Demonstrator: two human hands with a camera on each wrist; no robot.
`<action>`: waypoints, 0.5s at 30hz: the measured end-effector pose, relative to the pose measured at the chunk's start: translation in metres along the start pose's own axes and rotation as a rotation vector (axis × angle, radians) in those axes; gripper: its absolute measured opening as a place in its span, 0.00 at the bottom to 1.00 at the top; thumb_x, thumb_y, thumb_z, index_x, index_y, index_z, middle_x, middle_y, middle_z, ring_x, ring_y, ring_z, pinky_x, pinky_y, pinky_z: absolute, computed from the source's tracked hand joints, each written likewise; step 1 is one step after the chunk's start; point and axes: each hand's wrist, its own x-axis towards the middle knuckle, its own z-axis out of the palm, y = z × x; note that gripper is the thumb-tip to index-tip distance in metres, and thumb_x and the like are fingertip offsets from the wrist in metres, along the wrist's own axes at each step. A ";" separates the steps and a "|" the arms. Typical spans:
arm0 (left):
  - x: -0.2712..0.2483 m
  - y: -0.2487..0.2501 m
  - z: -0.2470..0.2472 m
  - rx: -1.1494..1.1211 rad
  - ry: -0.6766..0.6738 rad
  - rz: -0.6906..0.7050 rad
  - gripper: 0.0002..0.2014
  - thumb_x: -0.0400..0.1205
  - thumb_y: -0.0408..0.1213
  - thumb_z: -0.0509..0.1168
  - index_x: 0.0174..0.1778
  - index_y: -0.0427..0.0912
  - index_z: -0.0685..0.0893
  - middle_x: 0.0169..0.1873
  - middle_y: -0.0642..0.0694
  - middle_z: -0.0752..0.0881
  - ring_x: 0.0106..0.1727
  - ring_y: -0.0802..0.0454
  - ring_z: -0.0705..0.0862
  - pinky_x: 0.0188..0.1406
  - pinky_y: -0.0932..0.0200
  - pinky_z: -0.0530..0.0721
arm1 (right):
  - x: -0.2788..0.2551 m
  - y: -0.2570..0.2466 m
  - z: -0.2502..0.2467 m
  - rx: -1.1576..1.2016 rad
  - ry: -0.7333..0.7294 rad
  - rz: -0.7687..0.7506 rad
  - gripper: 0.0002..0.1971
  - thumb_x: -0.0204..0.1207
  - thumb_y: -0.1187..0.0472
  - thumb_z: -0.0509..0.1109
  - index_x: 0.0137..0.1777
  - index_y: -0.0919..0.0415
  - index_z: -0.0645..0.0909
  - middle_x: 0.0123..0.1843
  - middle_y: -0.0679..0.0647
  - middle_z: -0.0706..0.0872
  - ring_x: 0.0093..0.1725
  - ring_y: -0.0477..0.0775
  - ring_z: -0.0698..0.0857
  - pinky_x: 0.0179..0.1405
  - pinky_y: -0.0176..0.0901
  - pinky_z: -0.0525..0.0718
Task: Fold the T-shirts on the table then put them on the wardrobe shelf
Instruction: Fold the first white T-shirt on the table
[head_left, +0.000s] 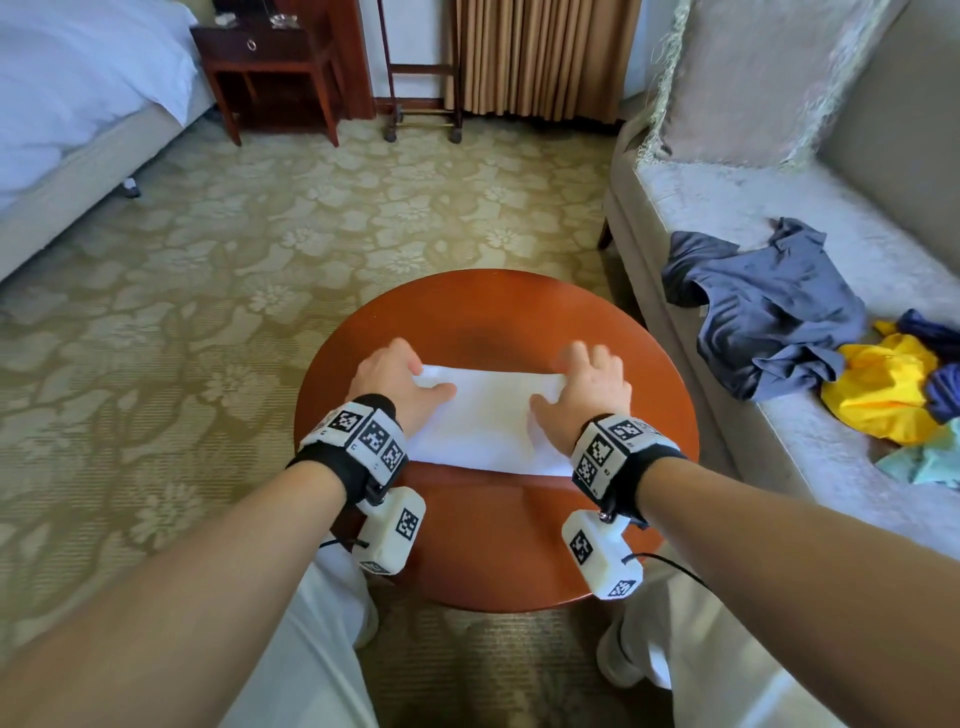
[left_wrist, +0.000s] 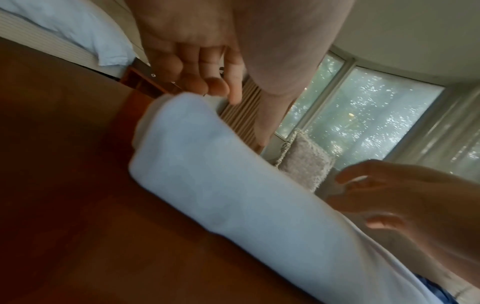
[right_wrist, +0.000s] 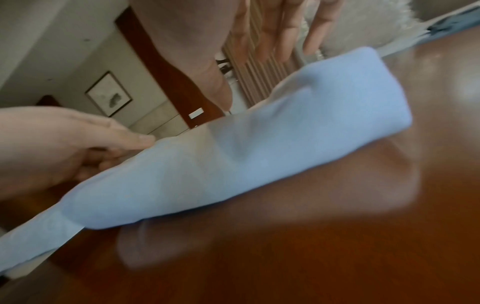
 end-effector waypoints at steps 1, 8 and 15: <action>-0.004 0.002 0.001 0.006 -0.047 0.005 0.18 0.72 0.54 0.75 0.46 0.48 0.78 0.49 0.48 0.81 0.47 0.49 0.79 0.38 0.58 0.74 | -0.002 -0.001 0.002 -0.018 -0.056 -0.057 0.18 0.73 0.46 0.69 0.60 0.48 0.73 0.58 0.49 0.74 0.63 0.56 0.71 0.62 0.53 0.71; -0.016 0.004 0.005 0.123 -0.173 -0.037 0.17 0.75 0.55 0.74 0.49 0.50 0.78 0.51 0.49 0.77 0.49 0.48 0.77 0.46 0.55 0.76 | -0.014 0.008 0.016 -0.128 -0.274 0.013 0.21 0.79 0.39 0.59 0.65 0.49 0.72 0.65 0.51 0.74 0.64 0.57 0.71 0.62 0.53 0.72; -0.014 0.018 0.001 0.214 -0.177 -0.261 0.51 0.71 0.57 0.77 0.79 0.32 0.59 0.76 0.35 0.66 0.77 0.37 0.68 0.72 0.46 0.71 | -0.007 0.001 -0.004 -0.050 -0.308 0.326 0.34 0.72 0.49 0.73 0.75 0.58 0.64 0.69 0.58 0.69 0.70 0.61 0.69 0.67 0.56 0.75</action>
